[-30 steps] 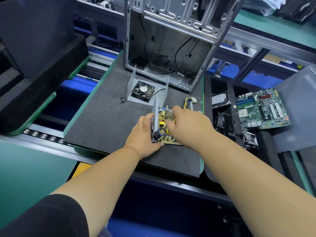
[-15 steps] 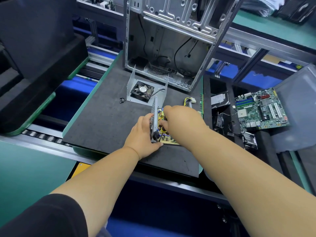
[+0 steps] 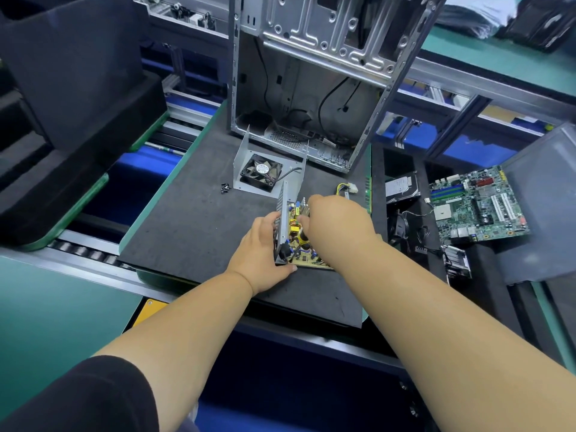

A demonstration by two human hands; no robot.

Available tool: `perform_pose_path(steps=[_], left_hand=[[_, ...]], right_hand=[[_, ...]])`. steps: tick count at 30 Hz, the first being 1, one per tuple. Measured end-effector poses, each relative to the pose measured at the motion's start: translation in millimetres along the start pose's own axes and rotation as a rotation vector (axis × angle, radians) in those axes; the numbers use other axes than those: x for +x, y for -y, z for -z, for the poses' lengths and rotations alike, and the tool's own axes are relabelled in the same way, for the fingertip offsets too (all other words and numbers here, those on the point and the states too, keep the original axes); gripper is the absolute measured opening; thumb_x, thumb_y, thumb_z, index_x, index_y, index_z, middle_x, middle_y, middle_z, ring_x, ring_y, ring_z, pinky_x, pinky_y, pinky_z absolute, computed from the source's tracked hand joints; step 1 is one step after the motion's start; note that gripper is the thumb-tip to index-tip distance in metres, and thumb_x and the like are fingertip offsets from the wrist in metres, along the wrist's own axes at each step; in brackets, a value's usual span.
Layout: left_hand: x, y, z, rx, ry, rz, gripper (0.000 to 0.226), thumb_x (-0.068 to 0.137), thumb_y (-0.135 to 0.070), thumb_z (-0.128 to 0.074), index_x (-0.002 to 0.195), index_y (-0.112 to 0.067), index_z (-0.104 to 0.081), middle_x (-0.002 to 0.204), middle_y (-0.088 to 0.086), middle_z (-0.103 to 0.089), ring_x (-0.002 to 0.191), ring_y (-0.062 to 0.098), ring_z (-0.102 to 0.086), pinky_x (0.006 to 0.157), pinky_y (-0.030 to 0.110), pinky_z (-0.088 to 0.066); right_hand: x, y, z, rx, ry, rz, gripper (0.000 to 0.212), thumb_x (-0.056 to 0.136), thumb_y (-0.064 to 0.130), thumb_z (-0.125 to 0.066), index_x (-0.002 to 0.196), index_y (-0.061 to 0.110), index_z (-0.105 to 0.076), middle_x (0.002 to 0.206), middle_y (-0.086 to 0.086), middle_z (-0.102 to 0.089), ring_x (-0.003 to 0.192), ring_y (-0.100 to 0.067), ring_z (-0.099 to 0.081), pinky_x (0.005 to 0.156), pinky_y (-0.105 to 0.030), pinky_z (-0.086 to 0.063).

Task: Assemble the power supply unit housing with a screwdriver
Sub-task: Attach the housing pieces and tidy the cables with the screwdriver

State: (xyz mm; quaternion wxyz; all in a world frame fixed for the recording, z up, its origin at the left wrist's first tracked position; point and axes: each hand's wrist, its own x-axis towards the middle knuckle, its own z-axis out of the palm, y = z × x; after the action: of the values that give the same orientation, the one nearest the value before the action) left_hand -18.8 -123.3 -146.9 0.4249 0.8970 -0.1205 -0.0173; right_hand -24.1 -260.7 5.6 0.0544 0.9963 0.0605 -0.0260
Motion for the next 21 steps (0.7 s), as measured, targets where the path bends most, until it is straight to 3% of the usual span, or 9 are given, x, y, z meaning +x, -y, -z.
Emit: perform_pose_path(steps=[5,8,12,14,18,21], left_hand=[[-5,-3,15,-0.087,0.103,0.017,0.114,0.054,-0.043,-0.086,0.143,-0.048,-0.015,0.125,-0.015,-0.034,0.114,0.009,-0.049,0.099,0.035,-0.046],[-15,-6,35,-0.120,0.137,0.022,0.095,0.063,-0.043,-0.082,0.140,-0.044,-0.026,0.123,-0.013,-0.044,0.108,0.001,-0.050,0.100,0.030,-0.045],[-41,-14,61,-0.074,0.001,0.011,0.051,0.082,-0.031,-0.073,0.127,-0.031,-0.050,0.112,-0.012,-0.056,0.100,0.002,-0.054,0.096,0.030,-0.047],[-53,-19,73,-0.087,-0.073,0.039,0.036,0.085,-0.024,-0.070,0.118,-0.029,-0.057,0.105,-0.011,-0.060,0.094,0.002,-0.057,0.093,0.028,-0.048],[-61,-27,95,-0.149,-0.191,0.126,0.022,0.087,-0.016,-0.068,0.101,-0.033,-0.064,0.095,-0.010,-0.065,0.084,0.001,-0.059,0.081,0.016,-0.046],[-54,-30,110,-0.194,-0.261,0.174,0.022,0.087,-0.015,-0.066,0.094,-0.036,-0.065,0.091,-0.008,-0.066,0.080,0.001,-0.060,0.075,0.013,-0.044]], right_hand=[[-11,-8,-8,0.253,-0.023,0.005,0.025,0.099,0.041,-0.051,0.096,0.019,-0.039,0.077,0.000,-0.046,0.071,-0.026,-0.045,0.055,-0.033,-0.032],[-26,-20,-13,0.364,-0.064,0.016,0.021,0.099,0.037,-0.051,0.095,0.020,-0.039,0.072,0.004,-0.046,0.071,-0.027,-0.046,0.053,-0.034,-0.029],[-48,-35,-12,0.444,-0.157,0.044,0.017,0.098,0.034,-0.052,0.098,0.019,-0.046,0.068,0.008,-0.047,0.068,-0.026,-0.052,0.053,-0.035,-0.034],[-53,-43,-7,0.514,-0.209,0.036,0.012,0.099,0.034,-0.053,0.102,0.023,-0.049,0.071,0.011,-0.052,0.066,-0.017,-0.053,0.053,-0.032,-0.037],[-52,-49,6,0.625,-0.286,0.024,0.009,0.098,0.034,-0.055,0.096,0.029,-0.047,0.076,0.013,-0.061,0.063,-0.005,-0.054,0.051,-0.029,-0.041],[-46,-46,17,0.703,-0.328,0.035,0.010,0.098,0.032,-0.056,0.094,0.032,-0.047,0.075,0.022,-0.058,0.067,0.002,-0.055,0.050,-0.022,-0.035]])
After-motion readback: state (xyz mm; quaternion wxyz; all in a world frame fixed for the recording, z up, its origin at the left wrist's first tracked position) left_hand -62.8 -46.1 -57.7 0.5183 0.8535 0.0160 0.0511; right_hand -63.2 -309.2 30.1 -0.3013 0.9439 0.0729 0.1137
